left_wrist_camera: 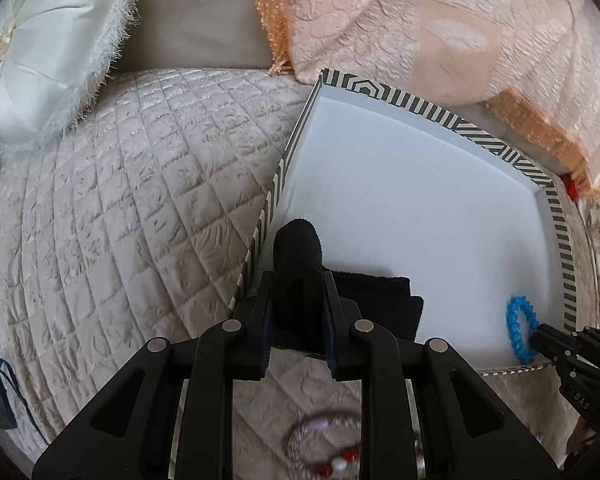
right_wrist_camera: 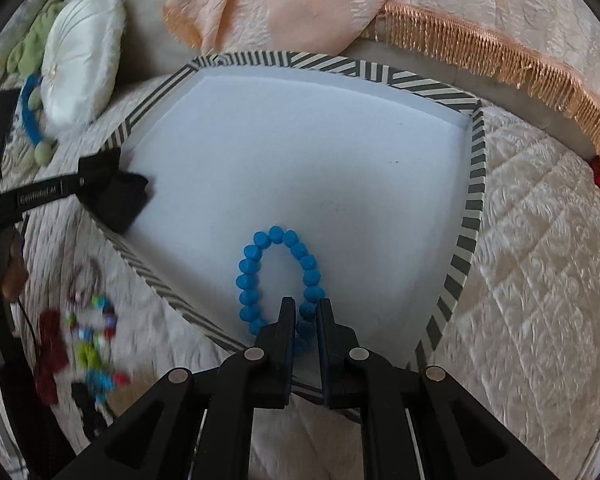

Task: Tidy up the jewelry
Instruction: 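Carry both items into the striped tray and open both tools to release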

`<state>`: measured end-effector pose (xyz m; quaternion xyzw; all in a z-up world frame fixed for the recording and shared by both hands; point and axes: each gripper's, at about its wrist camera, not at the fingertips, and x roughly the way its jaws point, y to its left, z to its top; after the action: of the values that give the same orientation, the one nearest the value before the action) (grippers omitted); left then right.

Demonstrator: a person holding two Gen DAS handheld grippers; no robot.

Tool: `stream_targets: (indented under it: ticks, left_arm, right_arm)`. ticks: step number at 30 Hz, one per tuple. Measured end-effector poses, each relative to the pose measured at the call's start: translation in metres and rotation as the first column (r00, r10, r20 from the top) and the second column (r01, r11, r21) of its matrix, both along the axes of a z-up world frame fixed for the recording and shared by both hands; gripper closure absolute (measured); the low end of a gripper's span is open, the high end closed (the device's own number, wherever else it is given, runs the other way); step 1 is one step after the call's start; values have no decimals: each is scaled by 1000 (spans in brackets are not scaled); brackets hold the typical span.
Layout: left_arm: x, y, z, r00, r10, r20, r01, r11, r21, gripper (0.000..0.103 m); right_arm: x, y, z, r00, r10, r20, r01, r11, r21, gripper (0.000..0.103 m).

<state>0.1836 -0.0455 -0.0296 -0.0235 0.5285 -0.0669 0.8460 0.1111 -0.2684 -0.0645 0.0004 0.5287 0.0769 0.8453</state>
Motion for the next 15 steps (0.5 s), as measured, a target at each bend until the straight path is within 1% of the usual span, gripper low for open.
stream_targets:
  ticks: [4,5,7,8,9,10,11,12,15]
  left_arm:
    - [-12,-6,0,1000,-28,-12,28,999,16,83]
    - [-15,-7,1,1000,-29,-11,29,999,21,80]
    - [-18,-8,4,1000,-31,-8,31,999,9,73]
    - [-19,-8,6,1000,-29,-6,29,1000,3,64]
    - [-20,-8,8,1000,-25,-1,25,1000,-7,52]
    - [-22,-7,11,1000,-21,4,21,1000,-16,47]
    - [-24,-6,14,1000,-17,9,17,999,-29,38]
    - [-26,-5,16,1000,-12,12,12,999,-41,37]
    - [-37,-2,25,1000,-2,21,3,999,-47,37]
  right_arm:
    - [-17,-6,1,1000,-13,2,13,1000,23,95]
    - [-19,-7,1,1000,-22,10,22,999,28,95]
    - [-21,-15,4,999,-45,31,43,998,52,93]
    - [-24,-17,5,997,-63,44,60,996,69,90]
    - [-25,-20,8,996,-78,51,74,994,81,83]
    - [-24,-21,11,994,-91,62,84,992,96,78]
    - [-27,-23,13,992,-101,79,92,989,112,63]
    - [-31,-25,17,990,-109,93,97,988,123,59]
    - [-43,-26,27,983,-136,124,117,982,148,59]
